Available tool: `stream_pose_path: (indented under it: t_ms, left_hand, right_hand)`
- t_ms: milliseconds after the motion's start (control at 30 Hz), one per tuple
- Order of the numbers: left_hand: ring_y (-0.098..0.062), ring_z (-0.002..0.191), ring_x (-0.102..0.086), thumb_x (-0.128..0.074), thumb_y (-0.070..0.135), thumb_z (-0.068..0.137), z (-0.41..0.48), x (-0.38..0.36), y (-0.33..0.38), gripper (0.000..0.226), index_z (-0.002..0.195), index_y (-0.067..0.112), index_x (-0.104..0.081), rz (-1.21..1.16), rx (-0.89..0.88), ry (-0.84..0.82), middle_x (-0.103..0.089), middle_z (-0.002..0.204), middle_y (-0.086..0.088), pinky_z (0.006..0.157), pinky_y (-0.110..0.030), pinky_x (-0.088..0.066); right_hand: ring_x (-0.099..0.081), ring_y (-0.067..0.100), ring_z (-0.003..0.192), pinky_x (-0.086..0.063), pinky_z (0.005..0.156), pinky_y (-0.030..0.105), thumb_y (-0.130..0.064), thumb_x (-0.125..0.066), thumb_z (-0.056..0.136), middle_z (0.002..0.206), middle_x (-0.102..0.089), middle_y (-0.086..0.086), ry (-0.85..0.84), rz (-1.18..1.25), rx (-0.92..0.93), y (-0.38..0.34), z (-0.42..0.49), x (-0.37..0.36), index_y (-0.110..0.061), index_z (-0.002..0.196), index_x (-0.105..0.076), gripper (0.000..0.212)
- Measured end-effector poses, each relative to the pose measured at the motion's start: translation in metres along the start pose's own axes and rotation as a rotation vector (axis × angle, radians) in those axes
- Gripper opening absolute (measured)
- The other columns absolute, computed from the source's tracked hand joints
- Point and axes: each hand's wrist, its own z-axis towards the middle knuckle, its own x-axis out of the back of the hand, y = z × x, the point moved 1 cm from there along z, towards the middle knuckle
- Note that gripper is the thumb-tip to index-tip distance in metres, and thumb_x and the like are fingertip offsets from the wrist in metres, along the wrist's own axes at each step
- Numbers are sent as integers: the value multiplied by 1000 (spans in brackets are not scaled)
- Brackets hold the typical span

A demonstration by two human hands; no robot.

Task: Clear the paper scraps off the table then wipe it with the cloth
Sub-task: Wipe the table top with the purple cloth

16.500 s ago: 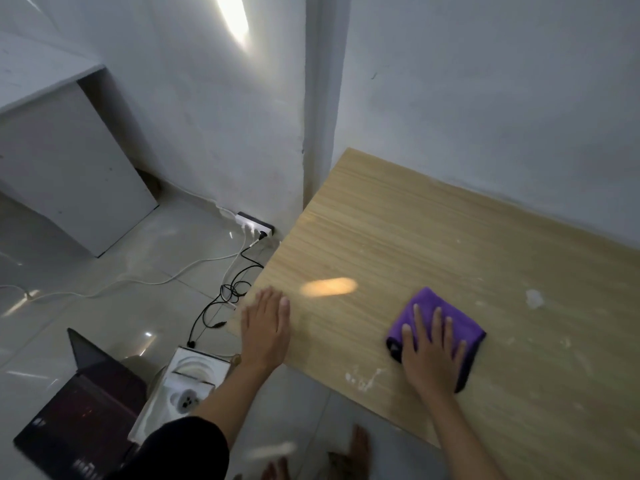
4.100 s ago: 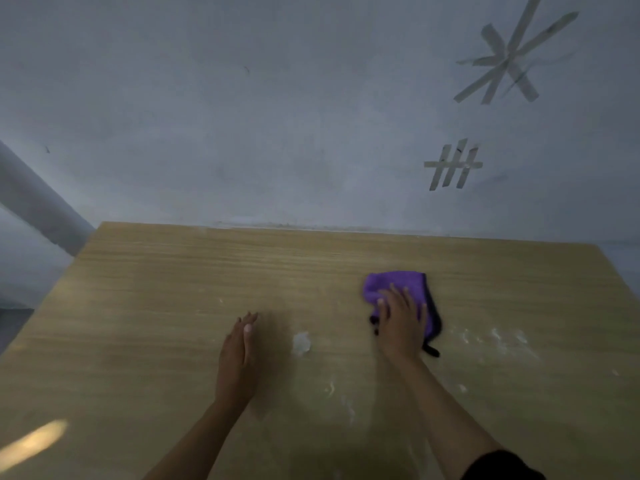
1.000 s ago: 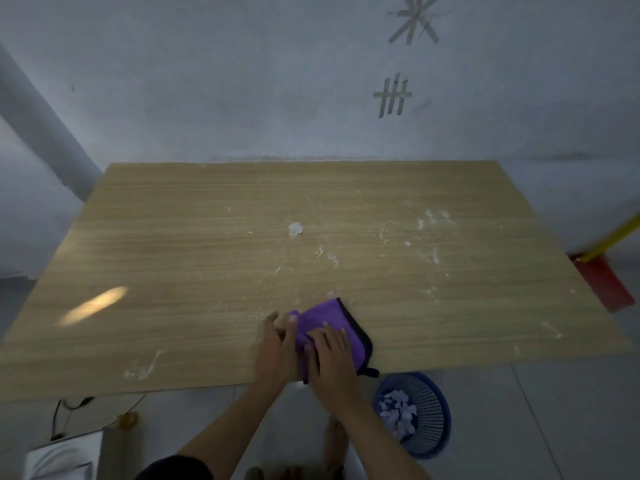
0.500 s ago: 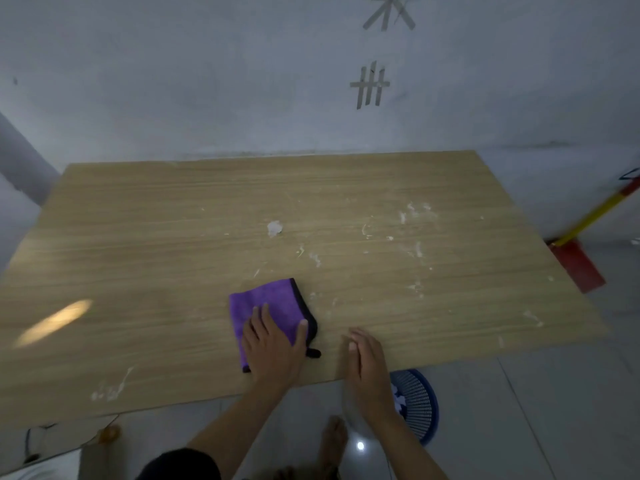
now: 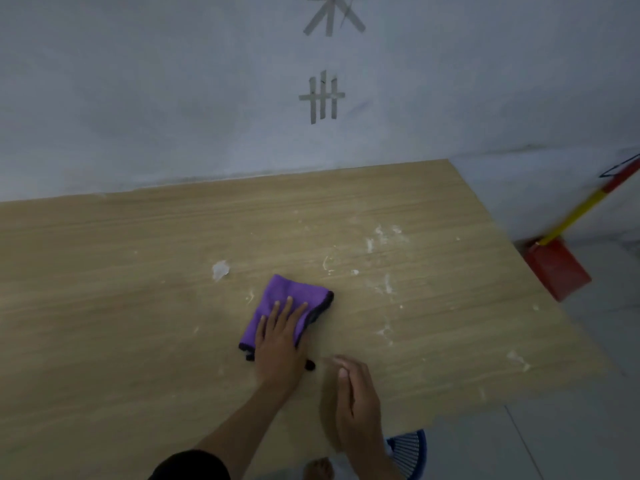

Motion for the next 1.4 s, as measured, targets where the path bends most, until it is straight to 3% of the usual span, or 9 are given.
stream_pose_path:
  t_ms: [167,267,433,567,733,867,1033,1267,1400]
  left_hand:
    - [-20,142,-19,-41,35,92,81,12,-14,46,138,30,-36,-44,340,145,-28,152,-6,115,-41,-11]
    - [-18,144,-9,-39,40,94,117,8,-18,49,141,35,-27,23,414,78,-19,155,-4,116,-41,-4]
    - [-25,135,-37,-35,50,83,136,-19,16,56,130,22,-50,-29,-71,-47,-48,140,-5,112,-38,-19]
    - [-11,135,-35,-33,45,86,137,-37,45,49,130,28,-49,-91,-311,-154,-46,139,8,112,-20,-6]
    - [-29,140,-26,-36,39,86,201,-35,35,54,137,20,-41,-144,162,111,-38,145,-15,114,-40,-11]
    - [-36,141,-14,-44,28,95,273,-28,28,49,141,15,-31,-153,347,133,-27,149,-22,114,-46,-4]
    - [-31,141,-21,-43,26,95,341,-44,38,45,137,9,-39,-131,148,-15,-30,149,-20,116,-42,-12]
    - [-18,135,-35,-52,30,92,351,-72,100,46,134,14,-45,-290,-322,-354,-44,143,-6,110,-23,-19]
    - [-27,133,-38,-53,12,90,366,-76,97,44,133,8,-44,-246,-322,-166,-45,140,-15,112,-31,-20]
  right_hand:
    - [-50,1,106,-32,93,7,-33,-37,92,107,-56,-16,156,-57,-13,3,55,38,-30,103,-60,26]
    - [-47,16,120,-33,106,27,-37,-32,89,125,-57,0,201,-200,-82,21,91,56,-14,117,-61,47]
    - [-44,21,128,-27,106,32,-40,-25,87,135,-53,9,196,-394,-160,54,134,69,-6,126,-55,59]
    - [-50,15,116,-29,92,30,-33,-29,88,123,-62,4,245,-528,-175,52,149,67,-12,116,-63,49]
    - [-50,27,124,-37,103,39,-33,-27,89,126,-60,13,244,-496,-155,65,181,76,-2,117,-61,54]
    - [-56,27,115,-43,91,41,-36,-25,87,123,-62,10,239,-619,-170,70,207,82,-6,117,-62,56]
    - [-50,24,112,-43,89,43,-34,-28,87,112,-68,7,267,-648,-171,76,235,83,-10,113,-65,51]
    - [-44,26,129,-32,105,35,-31,-28,92,129,-59,10,171,-579,-21,70,276,61,-6,122,-59,49]
    - [-43,25,130,-30,106,35,-28,-28,93,131,-57,10,102,-624,-7,73,296,59,-7,124,-57,47]
